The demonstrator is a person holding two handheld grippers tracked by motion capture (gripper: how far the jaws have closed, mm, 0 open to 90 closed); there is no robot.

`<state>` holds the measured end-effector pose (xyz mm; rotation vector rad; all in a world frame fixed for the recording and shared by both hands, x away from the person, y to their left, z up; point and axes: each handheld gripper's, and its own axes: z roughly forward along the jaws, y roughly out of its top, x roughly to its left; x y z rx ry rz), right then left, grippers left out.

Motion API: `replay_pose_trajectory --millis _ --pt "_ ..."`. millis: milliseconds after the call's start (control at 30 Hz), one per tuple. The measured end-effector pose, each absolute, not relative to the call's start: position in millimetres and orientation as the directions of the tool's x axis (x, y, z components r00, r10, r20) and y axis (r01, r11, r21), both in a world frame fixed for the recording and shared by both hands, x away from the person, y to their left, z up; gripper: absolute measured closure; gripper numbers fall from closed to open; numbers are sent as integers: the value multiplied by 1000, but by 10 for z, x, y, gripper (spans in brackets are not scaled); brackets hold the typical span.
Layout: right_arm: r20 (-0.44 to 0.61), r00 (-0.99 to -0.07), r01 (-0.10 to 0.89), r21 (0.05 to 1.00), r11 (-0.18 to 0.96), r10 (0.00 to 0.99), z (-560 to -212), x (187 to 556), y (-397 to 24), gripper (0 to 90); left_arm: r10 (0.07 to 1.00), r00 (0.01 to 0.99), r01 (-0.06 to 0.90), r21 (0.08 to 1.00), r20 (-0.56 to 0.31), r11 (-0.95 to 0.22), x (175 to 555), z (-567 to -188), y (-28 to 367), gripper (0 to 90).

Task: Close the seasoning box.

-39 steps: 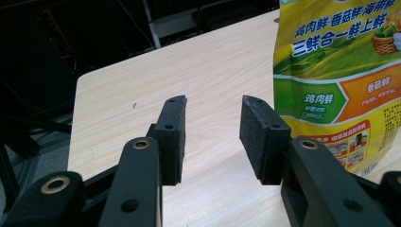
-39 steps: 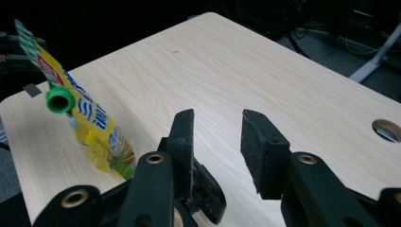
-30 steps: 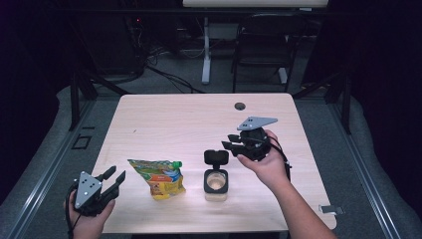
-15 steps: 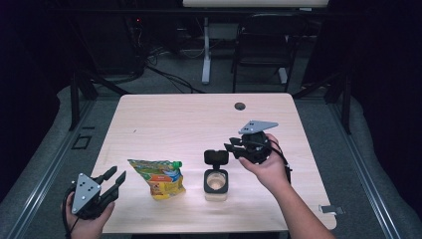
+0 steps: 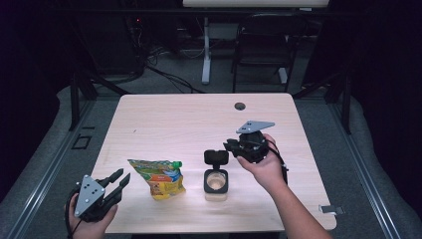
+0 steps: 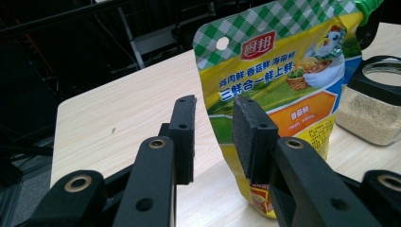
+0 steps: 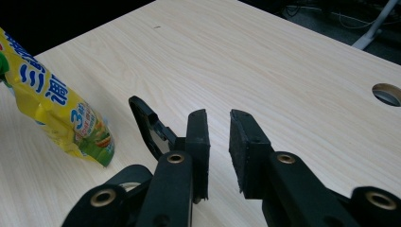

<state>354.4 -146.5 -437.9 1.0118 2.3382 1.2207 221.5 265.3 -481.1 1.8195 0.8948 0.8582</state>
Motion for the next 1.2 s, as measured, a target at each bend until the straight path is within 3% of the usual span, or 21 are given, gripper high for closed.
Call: replay_pose_trajectory --millis 1200 --pt "43 -710 437 810 392 703 -4390 3549 -1406 806 828 530 225 910 186 -349 2217 -4865 2556 717"
